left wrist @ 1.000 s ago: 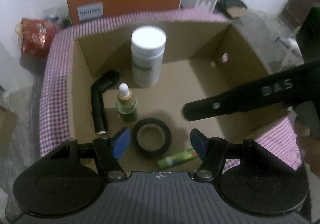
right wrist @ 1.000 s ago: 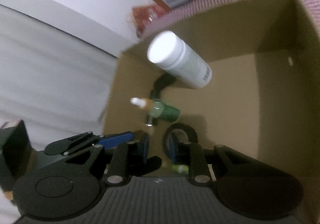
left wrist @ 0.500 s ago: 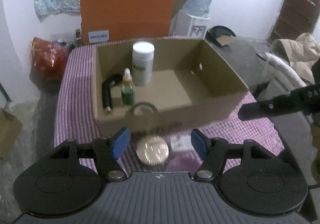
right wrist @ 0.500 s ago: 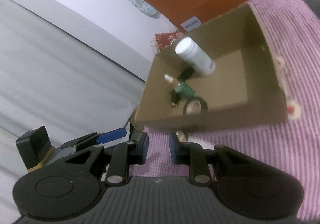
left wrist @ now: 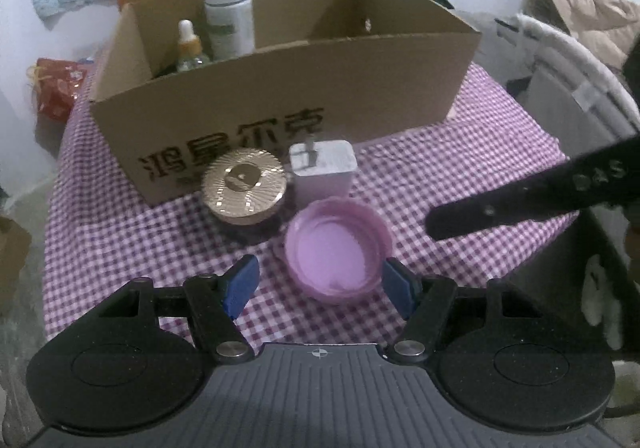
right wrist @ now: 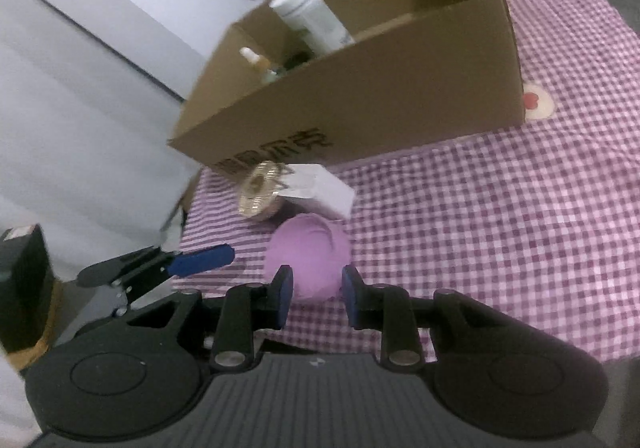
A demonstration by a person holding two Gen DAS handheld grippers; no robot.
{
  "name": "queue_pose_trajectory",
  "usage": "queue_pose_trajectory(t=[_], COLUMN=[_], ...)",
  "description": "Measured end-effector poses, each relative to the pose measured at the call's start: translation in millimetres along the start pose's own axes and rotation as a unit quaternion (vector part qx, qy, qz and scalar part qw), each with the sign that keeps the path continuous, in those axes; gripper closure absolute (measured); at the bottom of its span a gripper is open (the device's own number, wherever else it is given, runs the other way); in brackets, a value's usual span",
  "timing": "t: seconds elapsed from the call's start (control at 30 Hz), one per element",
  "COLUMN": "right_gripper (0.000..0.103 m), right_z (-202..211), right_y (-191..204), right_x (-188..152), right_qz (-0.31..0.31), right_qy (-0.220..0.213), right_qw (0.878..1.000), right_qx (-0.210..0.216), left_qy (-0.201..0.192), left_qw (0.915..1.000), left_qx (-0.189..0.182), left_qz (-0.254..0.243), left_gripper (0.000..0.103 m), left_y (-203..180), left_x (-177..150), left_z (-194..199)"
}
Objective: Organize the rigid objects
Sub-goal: 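Grasp the pink lid by its rim with the right gripper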
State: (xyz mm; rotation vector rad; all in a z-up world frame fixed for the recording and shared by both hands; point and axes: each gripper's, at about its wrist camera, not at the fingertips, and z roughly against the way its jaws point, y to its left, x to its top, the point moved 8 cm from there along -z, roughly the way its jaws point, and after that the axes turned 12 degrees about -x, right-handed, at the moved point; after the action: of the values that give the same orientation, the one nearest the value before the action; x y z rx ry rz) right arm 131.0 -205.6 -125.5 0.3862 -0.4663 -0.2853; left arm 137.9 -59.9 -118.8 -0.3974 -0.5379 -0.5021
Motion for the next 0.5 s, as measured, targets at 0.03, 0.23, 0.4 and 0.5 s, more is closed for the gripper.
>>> queue_pose_trajectory(t=[0.03,0.23,0.4,0.5], right_gripper=[0.074,0.074,0.074,0.074], right_z=[-3.5,-24.1,-36.5,-41.9], right_y=[-0.3,-1.0,5.2,9.2], right_x=[0.6,1.7,3.1,3.5], right_qz=[0.001,0.009,0.032,0.050], right_qy=[0.000,0.010,0.011,0.008], right_qw=[1.000,1.000,0.999,0.998], right_qx=[-0.002,-0.014,-0.027,-0.037], left_qy=[0.002,0.017,0.026,0.029], left_qw=[1.0000,0.9996,0.9992,0.9989], left_qx=[-0.003,-0.012,-0.006,-0.003], left_qz=[-0.002,-0.019,-0.030,-0.036], left_gripper=[0.034,0.030,0.030,0.030], left_y=[-1.1,-5.6,-6.8,-7.3], left_x=[-0.9,-3.3,-6.2,-7.4], left_z=[-1.8,-13.4,-21.5,-25.5])
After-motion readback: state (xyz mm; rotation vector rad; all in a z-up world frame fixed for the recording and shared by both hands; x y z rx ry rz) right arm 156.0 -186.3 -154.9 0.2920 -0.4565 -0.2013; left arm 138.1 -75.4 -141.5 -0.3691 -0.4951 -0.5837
